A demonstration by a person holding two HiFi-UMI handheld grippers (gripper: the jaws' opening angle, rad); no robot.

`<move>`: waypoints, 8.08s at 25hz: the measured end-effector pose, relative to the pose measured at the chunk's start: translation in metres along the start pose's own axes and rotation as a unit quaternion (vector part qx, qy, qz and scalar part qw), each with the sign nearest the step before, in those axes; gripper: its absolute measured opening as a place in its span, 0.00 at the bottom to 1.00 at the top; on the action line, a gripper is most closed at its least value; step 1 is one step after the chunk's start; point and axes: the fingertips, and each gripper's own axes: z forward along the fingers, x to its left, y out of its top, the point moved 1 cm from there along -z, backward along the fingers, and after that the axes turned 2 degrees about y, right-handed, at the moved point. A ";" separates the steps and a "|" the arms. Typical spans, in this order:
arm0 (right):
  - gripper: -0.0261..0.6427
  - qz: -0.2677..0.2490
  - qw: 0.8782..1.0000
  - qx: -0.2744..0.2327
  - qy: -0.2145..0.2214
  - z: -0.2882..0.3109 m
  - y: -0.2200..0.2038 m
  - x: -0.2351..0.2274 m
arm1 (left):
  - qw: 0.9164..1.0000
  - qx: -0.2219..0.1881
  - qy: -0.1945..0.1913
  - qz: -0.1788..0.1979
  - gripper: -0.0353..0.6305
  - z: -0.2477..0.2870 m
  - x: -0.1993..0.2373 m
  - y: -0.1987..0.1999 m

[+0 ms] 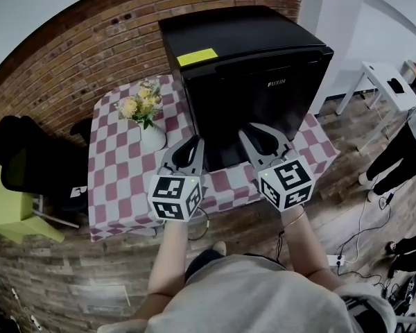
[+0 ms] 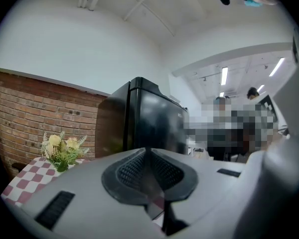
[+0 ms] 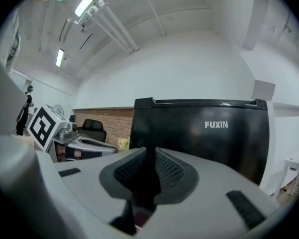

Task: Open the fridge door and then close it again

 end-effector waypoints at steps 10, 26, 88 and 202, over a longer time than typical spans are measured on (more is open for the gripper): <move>0.22 -0.086 0.996 0.002 -0.001 0.010 0.028 -0.014 | 1.000 0.007 -0.019 -0.004 0.22 0.012 0.016 -0.008; 0.35 -0.249 0.968 0.025 0.002 0.029 0.086 -0.040 | 0.998 0.015 -0.054 -0.006 0.32 0.042 0.020 -0.013; 0.32 -0.506 0.843 0.165 0.075 0.025 0.073 -0.036 | 0.998 0.026 -0.060 0.007 0.32 0.030 -0.004 -0.022; 0.26 0.077 0.912 -0.025 -0.402 -0.375 -0.053 -0.103 | 0.852 0.049 -0.521 0.015 0.13 -0.004 -0.376 -0.038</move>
